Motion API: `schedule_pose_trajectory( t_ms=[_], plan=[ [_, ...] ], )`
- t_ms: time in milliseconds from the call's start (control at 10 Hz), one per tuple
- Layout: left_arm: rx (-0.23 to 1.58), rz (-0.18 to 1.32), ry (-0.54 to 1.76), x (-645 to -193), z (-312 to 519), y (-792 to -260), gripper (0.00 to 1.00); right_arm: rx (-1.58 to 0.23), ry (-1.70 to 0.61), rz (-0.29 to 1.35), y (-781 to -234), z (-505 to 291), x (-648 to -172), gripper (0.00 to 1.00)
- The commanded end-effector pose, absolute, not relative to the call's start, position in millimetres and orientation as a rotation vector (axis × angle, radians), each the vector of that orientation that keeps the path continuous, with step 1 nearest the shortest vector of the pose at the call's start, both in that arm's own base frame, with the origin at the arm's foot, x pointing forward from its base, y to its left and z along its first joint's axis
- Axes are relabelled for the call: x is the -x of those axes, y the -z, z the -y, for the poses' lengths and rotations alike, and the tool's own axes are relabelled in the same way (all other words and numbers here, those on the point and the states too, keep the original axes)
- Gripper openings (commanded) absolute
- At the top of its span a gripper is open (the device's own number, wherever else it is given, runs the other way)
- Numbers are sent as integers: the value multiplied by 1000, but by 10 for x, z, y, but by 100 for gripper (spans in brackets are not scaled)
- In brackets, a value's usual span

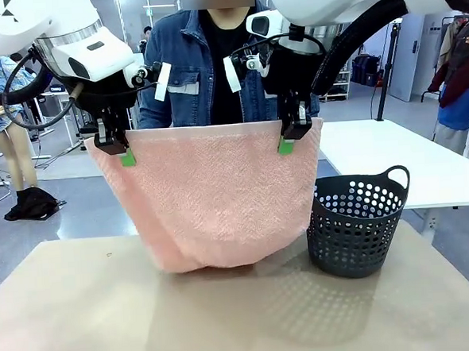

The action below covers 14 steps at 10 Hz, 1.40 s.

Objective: Fold the towel.
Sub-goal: Release the end of the 100 cm Hotel Towel you were holding and grab the top end of the folded side.

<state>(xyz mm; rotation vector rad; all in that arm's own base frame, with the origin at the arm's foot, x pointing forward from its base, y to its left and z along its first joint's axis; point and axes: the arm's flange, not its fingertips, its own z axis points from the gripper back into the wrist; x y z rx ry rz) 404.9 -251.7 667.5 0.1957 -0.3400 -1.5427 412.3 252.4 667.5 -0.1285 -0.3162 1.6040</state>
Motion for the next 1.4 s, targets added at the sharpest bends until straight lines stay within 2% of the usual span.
schedule_pose_trajectory(
  t_ms=[0,1300],
  plan=[
    [-195,345,1542,-4051,2514,-6698,0,133,-1604,315,-6676,-2518,-4123,0],
    [-195,345,1542,-4051,2514,-6698,0,133,-1604,315,-6676,-2518,-4123,0]
  ],
)
